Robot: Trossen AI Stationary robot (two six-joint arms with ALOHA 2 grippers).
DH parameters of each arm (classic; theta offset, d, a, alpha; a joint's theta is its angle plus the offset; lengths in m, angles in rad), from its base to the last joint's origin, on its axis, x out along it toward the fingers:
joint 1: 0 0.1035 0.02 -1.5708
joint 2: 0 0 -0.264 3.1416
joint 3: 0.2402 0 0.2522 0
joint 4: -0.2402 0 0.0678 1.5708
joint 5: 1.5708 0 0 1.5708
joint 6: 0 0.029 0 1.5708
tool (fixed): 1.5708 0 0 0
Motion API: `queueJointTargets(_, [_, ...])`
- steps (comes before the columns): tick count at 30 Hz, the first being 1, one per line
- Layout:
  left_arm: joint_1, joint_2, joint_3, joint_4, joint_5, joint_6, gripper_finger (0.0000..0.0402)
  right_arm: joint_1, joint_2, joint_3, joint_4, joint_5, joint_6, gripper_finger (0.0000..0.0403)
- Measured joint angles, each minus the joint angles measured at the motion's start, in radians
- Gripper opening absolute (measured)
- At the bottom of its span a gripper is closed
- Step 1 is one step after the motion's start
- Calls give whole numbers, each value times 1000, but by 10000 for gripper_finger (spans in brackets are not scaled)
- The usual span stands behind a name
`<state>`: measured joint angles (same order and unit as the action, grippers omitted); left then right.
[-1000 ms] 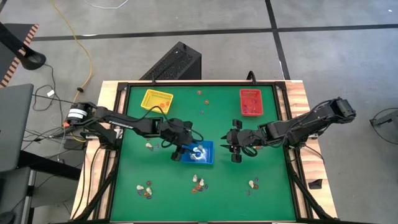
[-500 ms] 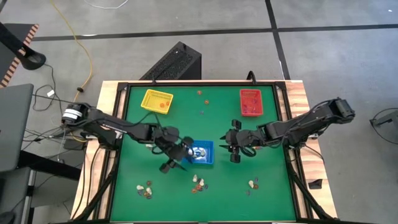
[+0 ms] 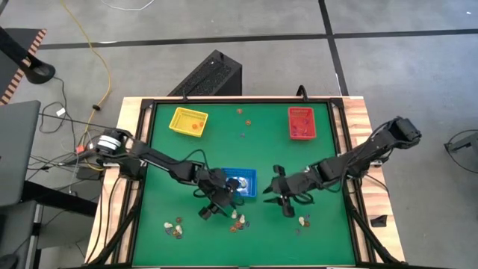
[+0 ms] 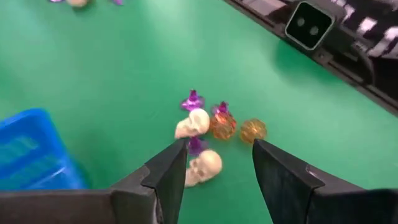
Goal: Sort Halloween decoration
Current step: Put the white skull toy into the blue bin
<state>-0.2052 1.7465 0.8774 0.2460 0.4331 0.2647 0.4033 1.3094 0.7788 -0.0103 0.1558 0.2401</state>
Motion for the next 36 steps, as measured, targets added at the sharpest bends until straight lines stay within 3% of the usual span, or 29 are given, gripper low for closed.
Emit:
queueJointTargets(6, [-33,105,82,-34,-47,24,173,23,0,1,56,4,3,175])
queueJointTargets(16, [-76,139,121,-85,-231,41,173,108,6,1,10,3,22,175])
queueJointTargets(36, [-82,139,121,-150,-262,29,173,156,6,1,-46,3,17,175])
